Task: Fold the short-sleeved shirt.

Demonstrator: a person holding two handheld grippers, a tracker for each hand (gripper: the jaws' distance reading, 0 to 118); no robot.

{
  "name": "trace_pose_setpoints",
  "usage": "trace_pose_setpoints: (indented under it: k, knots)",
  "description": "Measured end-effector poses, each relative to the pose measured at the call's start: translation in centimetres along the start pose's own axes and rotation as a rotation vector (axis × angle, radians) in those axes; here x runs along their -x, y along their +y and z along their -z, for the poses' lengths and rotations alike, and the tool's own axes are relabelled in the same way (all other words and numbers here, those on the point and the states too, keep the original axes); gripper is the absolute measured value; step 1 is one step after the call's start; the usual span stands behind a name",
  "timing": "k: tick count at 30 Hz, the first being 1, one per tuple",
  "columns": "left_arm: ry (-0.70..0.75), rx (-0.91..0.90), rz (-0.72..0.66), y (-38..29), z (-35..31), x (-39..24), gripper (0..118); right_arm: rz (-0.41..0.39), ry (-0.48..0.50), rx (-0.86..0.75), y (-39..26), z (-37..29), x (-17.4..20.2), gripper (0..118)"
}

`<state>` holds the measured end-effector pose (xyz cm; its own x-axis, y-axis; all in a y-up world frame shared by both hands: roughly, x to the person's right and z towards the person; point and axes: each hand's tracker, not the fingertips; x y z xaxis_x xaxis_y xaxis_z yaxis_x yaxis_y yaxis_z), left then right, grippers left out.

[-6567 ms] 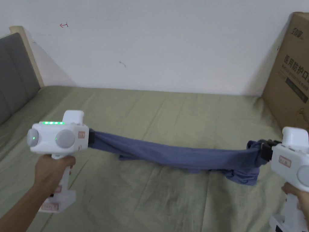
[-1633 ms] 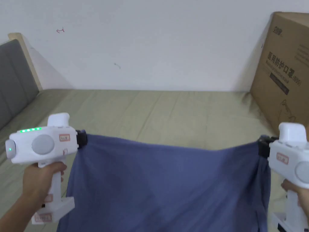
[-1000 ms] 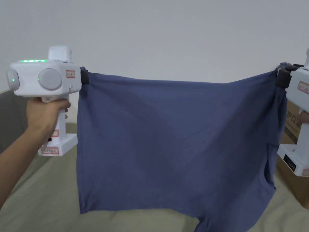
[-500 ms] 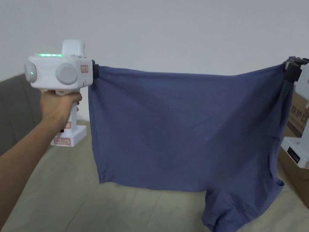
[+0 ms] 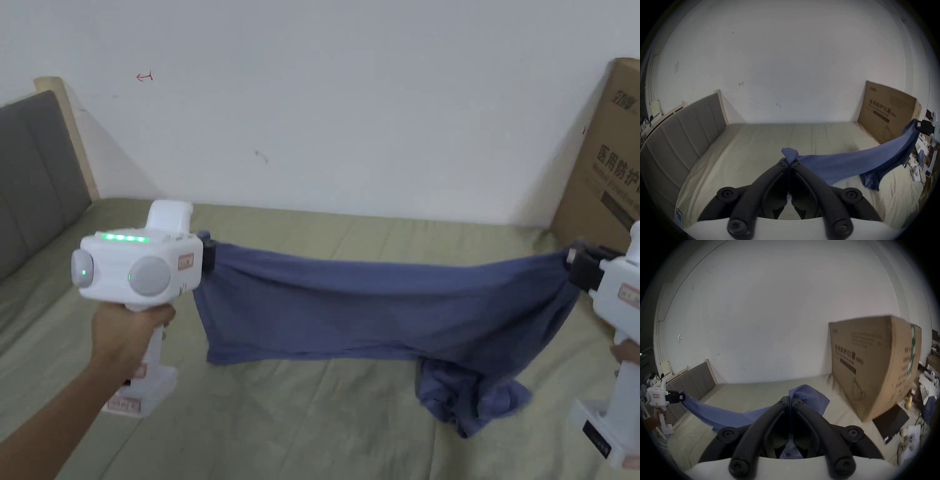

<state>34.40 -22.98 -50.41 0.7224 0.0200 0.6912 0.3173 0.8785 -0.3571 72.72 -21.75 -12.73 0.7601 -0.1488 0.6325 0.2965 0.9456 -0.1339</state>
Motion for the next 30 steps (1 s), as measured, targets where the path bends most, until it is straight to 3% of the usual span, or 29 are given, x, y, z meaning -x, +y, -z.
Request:
trace_pose_setpoints:
  k: [18, 30]
  knots:
    - [0.005, 0.243, -0.116, -22.5, -15.4, 2.9, 1, 0.105, 0.068, 0.194, -17.0, -21.2, -0.4, 1]
    - [0.040, 0.376, -0.120, -31.2, -20.2, 4.2, 1, 0.105, 0.010, 0.406, -25.8, -28.9, 1.2, 1]
